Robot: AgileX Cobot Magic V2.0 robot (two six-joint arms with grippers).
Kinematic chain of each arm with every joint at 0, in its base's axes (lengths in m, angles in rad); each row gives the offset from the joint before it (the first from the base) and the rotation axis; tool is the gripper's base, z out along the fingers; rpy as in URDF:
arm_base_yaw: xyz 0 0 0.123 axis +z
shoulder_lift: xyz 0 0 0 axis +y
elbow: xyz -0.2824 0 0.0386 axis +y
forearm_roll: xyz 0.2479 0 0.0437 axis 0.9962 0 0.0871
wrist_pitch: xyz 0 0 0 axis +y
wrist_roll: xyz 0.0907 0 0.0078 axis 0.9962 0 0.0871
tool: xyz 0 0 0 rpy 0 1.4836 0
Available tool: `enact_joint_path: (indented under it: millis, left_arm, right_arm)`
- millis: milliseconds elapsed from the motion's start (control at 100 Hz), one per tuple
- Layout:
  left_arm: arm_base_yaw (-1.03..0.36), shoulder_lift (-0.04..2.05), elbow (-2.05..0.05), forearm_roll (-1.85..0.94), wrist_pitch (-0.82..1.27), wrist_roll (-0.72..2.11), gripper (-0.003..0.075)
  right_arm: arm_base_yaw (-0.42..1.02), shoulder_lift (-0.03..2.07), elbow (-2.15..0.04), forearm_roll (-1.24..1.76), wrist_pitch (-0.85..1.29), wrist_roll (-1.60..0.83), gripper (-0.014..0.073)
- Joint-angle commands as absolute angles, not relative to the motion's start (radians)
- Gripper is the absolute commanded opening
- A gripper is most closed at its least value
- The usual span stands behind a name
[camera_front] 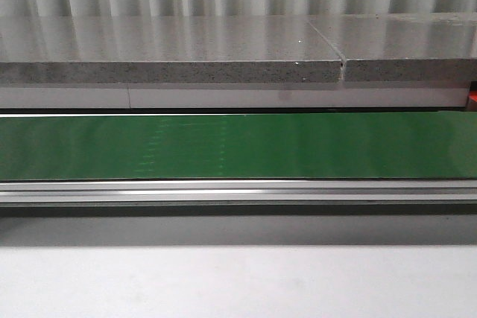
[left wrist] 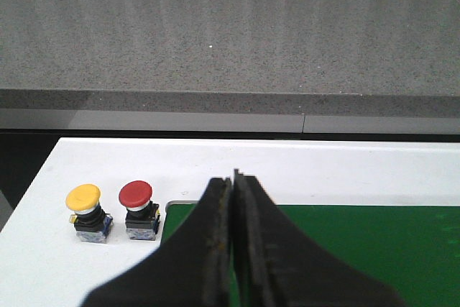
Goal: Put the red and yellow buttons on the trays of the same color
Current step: 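Lower the yellow button into the yellow tray and open the right gripper, then withdraw the right gripper back over the belt's end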
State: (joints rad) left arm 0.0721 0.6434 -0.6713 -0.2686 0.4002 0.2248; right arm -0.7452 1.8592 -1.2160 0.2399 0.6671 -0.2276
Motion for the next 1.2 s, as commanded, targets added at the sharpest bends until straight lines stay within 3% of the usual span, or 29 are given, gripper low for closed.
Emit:
enact_joint_path:
  millis: [0,110,180,450,790,1190]
  left_arm:
    - [0.067,0.64,-0.698,-0.284,0.322,0.227,-0.002]
    - [0.067,0.64,-0.698,-0.284,0.322,0.227,-0.002]
    - [0.067,0.64,-0.698,-0.284,0.322,0.227,-0.002]
    - [0.067,0.64,-0.698,-0.284,0.322,0.227,-0.002]
    - [0.067,0.64,-0.698,-0.284,0.322,0.227,-0.002]
    - [0.067,0.64,-0.698,-0.284,0.322,0.227,-0.002]
  right_arm:
    - [-0.752,1.813,-1.24,0.249,0.65,-0.23,0.0322]
    - [-0.752,1.813,-1.24,0.249,0.658,-0.23,0.0482]
    - [-0.752,1.813,-1.24,0.249,0.659,-0.23,0.0529]
    - [-0.752,1.756,-1.24,0.249,0.646,-0.221,0.053]
    - [-0.724,1.511,-1.242,0.297,0.648,-0.223,0.053]
    - [-0.348,1.326,-1.24,0.291,0.696,-0.287,0.053]
